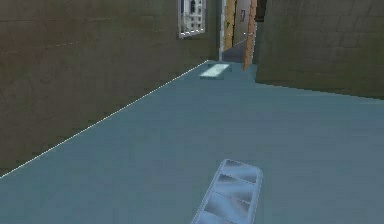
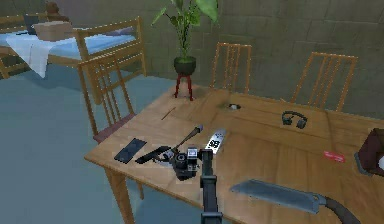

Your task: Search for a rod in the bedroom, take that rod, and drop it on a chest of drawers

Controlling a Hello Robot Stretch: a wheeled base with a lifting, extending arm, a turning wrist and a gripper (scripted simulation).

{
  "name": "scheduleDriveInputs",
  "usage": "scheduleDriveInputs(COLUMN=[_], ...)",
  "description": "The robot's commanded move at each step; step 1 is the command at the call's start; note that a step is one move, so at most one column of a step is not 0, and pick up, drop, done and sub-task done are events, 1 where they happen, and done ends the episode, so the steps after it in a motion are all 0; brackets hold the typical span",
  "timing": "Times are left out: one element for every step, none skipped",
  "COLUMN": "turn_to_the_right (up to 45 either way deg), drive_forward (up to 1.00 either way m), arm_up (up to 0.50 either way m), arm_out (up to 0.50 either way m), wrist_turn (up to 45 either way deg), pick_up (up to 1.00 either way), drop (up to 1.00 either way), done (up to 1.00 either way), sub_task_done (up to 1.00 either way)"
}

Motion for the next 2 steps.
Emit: scheduleDriveInputs(turn_to_the_right=[0.0,0.0], drive_forward=[0.00,0.00], arm_up=[0.00,0.10], arm_out=[0.00,0.00], wrist_turn=[0.0,0.0], pick_up=[1.00,0.00], drop=[0.00,0.00], done=[0.00,0.00], sub_task_done=[0.00,0.00])
